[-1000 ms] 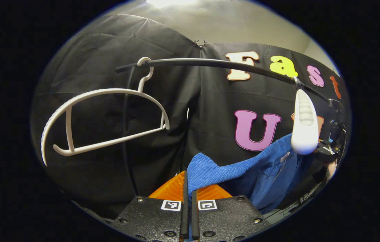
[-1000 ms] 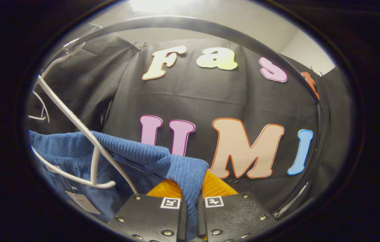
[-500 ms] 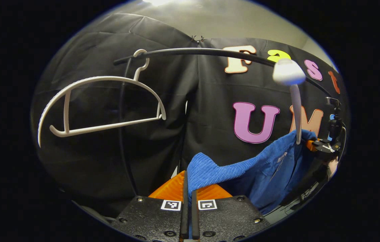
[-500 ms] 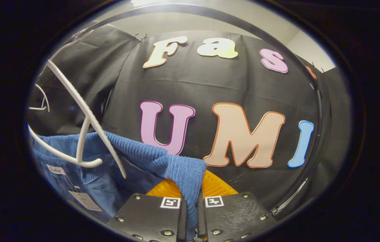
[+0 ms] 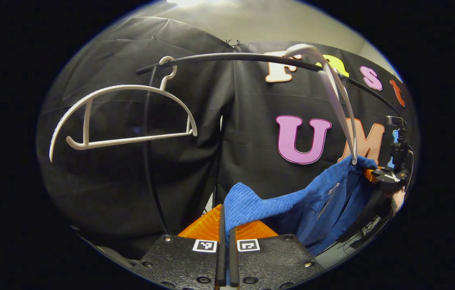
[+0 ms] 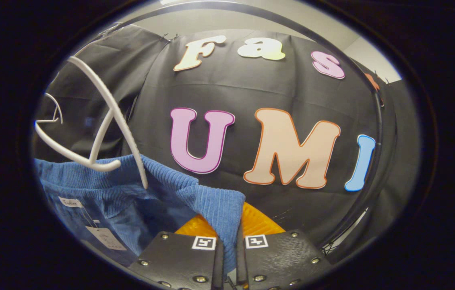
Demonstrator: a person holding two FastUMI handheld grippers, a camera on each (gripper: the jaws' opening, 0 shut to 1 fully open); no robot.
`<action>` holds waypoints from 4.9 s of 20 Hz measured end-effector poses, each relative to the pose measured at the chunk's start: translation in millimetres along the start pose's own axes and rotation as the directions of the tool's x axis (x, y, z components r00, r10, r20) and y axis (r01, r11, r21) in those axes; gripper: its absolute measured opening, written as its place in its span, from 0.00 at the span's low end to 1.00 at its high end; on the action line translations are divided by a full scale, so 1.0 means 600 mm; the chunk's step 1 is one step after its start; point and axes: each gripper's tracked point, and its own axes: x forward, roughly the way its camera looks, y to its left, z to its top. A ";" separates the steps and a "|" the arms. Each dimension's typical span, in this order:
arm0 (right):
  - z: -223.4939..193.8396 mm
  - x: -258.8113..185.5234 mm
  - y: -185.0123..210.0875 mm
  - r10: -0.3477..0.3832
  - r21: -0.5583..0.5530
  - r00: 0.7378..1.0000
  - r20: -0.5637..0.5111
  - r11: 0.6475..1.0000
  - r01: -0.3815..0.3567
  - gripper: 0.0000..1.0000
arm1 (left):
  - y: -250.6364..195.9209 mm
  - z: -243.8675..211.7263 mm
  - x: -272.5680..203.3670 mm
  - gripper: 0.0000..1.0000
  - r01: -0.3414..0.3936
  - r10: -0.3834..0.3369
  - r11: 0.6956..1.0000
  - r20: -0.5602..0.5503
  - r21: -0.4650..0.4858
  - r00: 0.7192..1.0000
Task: Grasp the clothes on the hanger with both hands and then place them into the laundry hamper below.
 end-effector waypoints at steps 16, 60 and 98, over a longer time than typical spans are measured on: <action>-0.055 -0.114 0.017 0.069 -0.028 0.995 -0.069 0.997 -0.071 0.12 | -0.083 -0.025 -0.045 0.03 0.112 -0.109 0.987 -0.029 0.116 0.994; -0.488 -0.328 0.091 0.222 0.186 0.774 -0.593 0.973 -0.136 0.13 | -0.405 -0.468 -0.025 0.05 0.629 -0.449 0.774 -0.637 0.073 0.627; -0.091 -0.316 -0.008 0.118 0.191 0.977 -0.178 0.978 -0.083 0.13 | -0.498 -0.040 -0.058 0.28 0.651 -0.634 0.754 -0.155 0.094 0.757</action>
